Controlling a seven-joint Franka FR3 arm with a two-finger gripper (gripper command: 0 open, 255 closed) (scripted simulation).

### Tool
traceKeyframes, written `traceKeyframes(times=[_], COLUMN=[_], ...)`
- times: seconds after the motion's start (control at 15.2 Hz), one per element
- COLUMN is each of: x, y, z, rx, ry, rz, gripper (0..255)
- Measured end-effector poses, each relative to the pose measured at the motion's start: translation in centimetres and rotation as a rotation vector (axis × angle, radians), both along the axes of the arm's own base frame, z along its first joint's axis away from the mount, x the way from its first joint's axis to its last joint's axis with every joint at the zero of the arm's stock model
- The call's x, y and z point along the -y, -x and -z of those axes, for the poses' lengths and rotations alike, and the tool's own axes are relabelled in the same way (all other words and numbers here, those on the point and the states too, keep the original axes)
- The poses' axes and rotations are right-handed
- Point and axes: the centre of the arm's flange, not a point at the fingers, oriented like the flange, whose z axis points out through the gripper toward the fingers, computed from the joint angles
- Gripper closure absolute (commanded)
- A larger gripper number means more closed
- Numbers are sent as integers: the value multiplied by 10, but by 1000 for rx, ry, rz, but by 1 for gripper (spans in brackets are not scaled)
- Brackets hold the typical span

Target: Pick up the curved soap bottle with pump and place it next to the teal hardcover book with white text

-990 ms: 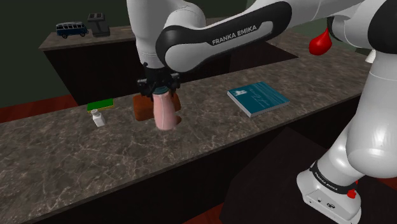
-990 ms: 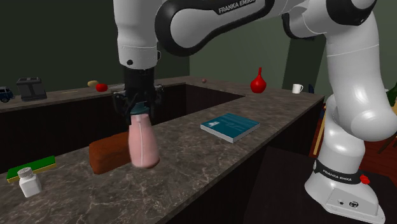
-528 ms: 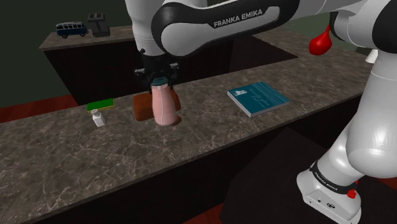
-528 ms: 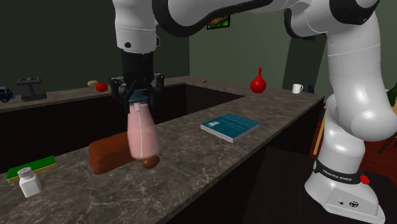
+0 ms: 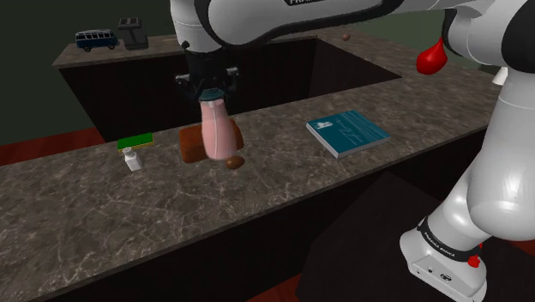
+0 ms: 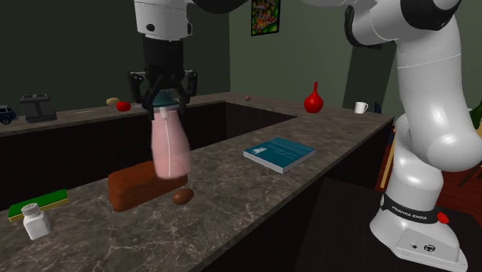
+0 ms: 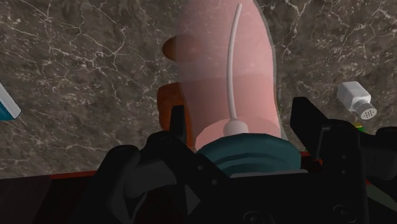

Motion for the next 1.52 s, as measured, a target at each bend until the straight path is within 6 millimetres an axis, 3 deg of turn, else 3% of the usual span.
traceKeyframes(times=[1.39, 1.52], x=[1, 17], y=[-2, 5], z=[-109, -113], rx=[0, 0], ry=[0, 1], rz=[0, 0], gripper=[255, 255])
